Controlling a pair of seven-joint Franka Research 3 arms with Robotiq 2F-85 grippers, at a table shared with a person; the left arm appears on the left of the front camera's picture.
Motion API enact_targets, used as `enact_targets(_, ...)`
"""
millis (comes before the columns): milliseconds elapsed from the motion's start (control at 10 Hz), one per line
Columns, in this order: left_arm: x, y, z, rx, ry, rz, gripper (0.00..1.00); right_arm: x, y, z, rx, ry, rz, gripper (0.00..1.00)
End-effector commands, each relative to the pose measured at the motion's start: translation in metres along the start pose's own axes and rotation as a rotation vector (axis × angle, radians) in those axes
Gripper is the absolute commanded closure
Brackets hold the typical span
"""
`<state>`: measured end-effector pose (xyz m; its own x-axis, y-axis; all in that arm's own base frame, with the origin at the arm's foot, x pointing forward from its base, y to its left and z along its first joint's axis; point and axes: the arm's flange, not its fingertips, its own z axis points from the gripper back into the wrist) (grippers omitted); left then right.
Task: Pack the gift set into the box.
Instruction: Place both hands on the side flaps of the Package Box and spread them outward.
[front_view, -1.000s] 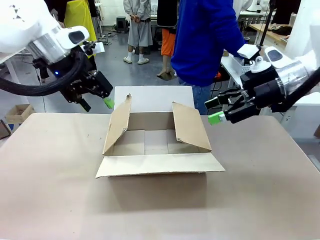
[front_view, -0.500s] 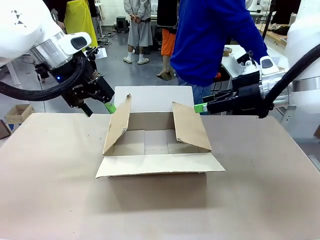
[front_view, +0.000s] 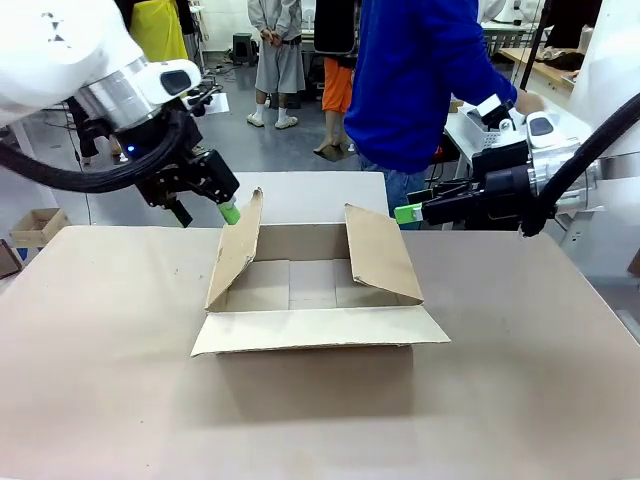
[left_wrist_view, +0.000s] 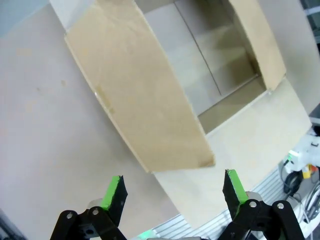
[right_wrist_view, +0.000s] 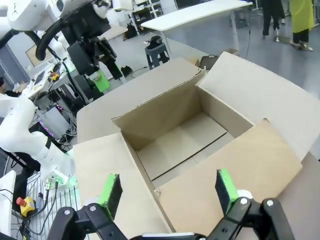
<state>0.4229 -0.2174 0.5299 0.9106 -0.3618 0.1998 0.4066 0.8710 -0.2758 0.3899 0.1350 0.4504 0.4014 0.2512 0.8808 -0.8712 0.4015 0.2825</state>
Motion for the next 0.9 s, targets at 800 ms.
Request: enact_targets(800,0.064,-0.021,-0.101,0.505,-0.022,0.464,0.00,0.001,0.000,0.002,0.002,0.003,0.011,0.00)
